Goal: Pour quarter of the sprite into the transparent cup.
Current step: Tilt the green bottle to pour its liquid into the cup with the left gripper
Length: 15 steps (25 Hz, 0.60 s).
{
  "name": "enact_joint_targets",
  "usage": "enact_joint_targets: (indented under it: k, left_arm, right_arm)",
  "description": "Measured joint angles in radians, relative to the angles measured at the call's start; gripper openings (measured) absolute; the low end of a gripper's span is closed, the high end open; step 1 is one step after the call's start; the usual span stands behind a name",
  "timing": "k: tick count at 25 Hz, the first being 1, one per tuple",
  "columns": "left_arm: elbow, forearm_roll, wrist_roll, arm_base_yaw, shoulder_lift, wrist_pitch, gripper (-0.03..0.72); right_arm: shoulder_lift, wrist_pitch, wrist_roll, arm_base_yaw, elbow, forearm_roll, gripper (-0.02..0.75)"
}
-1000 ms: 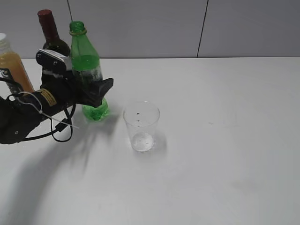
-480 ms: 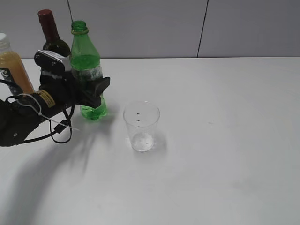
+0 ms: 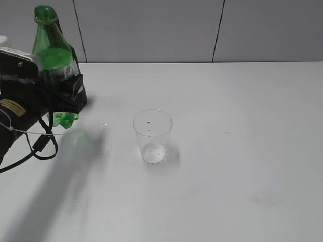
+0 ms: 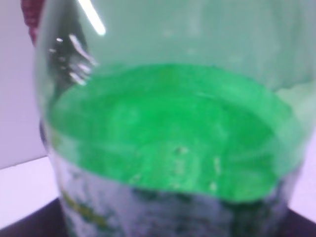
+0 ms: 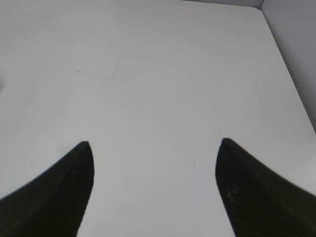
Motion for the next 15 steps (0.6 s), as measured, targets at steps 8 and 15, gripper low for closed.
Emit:
enact_joint_targets:
  k: [8,15]
  left_arm:
    - [0.023,-0.370,0.385,-0.209,-0.059,0.002,0.466]
    - [0.023,-0.496,0.598,-0.273,-0.060,0.001,0.466]
  right_arm:
    - [0.000,0.000,0.000,0.000,0.000,0.000,0.593]
    - [0.000,0.000,0.000,0.000,0.000,0.000,0.593]
